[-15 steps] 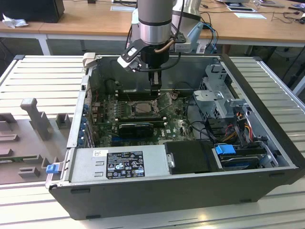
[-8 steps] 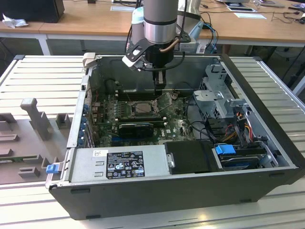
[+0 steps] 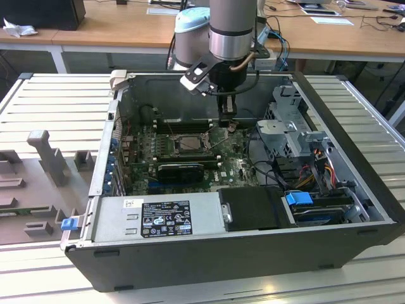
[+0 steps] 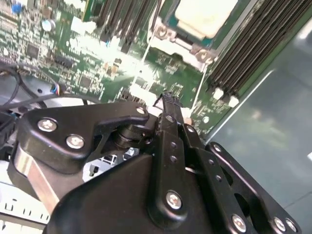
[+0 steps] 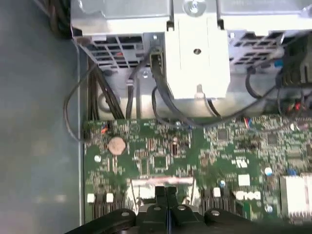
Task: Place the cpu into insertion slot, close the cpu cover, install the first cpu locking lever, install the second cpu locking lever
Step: 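Close the cpu cover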
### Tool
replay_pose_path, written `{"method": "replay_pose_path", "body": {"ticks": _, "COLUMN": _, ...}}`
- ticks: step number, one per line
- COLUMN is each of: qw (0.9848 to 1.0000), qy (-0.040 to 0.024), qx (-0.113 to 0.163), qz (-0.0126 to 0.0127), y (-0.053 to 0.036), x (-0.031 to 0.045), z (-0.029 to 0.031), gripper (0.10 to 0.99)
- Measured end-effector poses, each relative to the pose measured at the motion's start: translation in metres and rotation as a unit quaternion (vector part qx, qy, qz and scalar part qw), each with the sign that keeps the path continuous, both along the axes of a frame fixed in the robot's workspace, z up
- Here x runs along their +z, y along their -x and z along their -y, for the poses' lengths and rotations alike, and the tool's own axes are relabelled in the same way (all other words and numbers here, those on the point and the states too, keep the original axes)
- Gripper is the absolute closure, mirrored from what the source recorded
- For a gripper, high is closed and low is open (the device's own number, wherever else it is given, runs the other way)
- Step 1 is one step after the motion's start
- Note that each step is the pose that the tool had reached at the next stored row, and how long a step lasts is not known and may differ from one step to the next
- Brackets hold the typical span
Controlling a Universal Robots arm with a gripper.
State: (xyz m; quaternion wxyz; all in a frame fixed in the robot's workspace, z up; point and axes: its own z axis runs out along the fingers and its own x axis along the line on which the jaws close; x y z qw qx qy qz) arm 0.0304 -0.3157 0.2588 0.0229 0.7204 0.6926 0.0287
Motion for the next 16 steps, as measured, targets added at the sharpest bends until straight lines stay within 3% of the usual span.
{"method": "replay_pose_path", "body": {"ticks": 8, "qw": 1.0000, "qy": 0.0000, "qx": 0.005, "qz": 0.0000, "y": -0.0248, "x": -0.0041, "z": -0.0024, "gripper": 0.980}}
{"method": "replay_pose_path", "body": {"ticks": 12, "qw": 1.0000, "qy": 0.0000, "qx": 0.005, "qz": -0.0001, "y": -0.0302, "x": -0.0143, "z": -0.0028, "gripper": 0.980}}
{"method": "replay_pose_path", "body": {"ticks": 14, "qw": 1.0000, "qy": 0.0000, "qx": 0.006, "qz": -0.0032, "y": -0.0300, "x": -0.0166, "z": -0.0028, "gripper": 0.980}}
{"method": "replay_pose_path", "body": {"ticks": 15, "qw": 1.0000, "qy": 0.0000, "qx": 0.006, "qz": -0.0073, "y": -0.0298, "x": -0.0171, "z": -0.0028, "gripper": 0.980}}
{"method": "replay_pose_path", "body": {"ticks": 16, "qw": 0.9999, "qy": 0.0000, "qx": 0.005, "qz": -0.0089, "y": -0.0291, "x": -0.0172, "z": -0.0027, "gripper": 0.980}}
